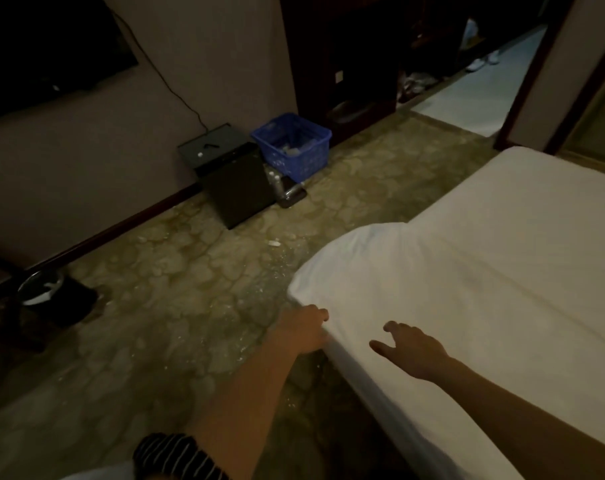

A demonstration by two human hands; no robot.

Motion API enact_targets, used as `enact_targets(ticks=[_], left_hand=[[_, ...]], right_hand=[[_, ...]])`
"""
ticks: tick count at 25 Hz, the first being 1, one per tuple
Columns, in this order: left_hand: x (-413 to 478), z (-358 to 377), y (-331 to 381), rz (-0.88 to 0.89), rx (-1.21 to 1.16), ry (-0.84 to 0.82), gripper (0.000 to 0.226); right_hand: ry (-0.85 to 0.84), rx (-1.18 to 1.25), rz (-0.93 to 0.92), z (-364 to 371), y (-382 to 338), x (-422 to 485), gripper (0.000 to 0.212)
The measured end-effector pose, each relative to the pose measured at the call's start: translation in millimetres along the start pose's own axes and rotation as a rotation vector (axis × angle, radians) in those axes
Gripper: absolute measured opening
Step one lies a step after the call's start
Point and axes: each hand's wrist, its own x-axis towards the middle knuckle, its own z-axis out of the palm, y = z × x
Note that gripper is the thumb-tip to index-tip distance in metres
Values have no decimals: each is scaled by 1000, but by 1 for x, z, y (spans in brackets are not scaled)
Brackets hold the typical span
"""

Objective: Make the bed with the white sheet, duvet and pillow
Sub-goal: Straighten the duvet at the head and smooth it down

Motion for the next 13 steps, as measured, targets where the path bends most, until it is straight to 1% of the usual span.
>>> enact_targets(ticks=[2, 4, 7, 10, 13], left_hand=[[33, -24, -41, -12, 32, 7, 36], [67, -48, -73, -7, 19, 3, 42], [123, -87, -122, 21, 28, -35, 46], [168, -135, -167, 13, 26, -68, 45], [214, -189, -207, 72, 17, -57, 40]], right_hand=[[-8, -15, 13, -13, -25, 44, 62], [-24, -5, 40, -29, -46, 89, 61], [-21, 25, 79, -49, -73, 163, 59], [-59, 44, 98, -74, -103, 224, 59], [-33, 69, 141, -96, -134, 282, 59]])
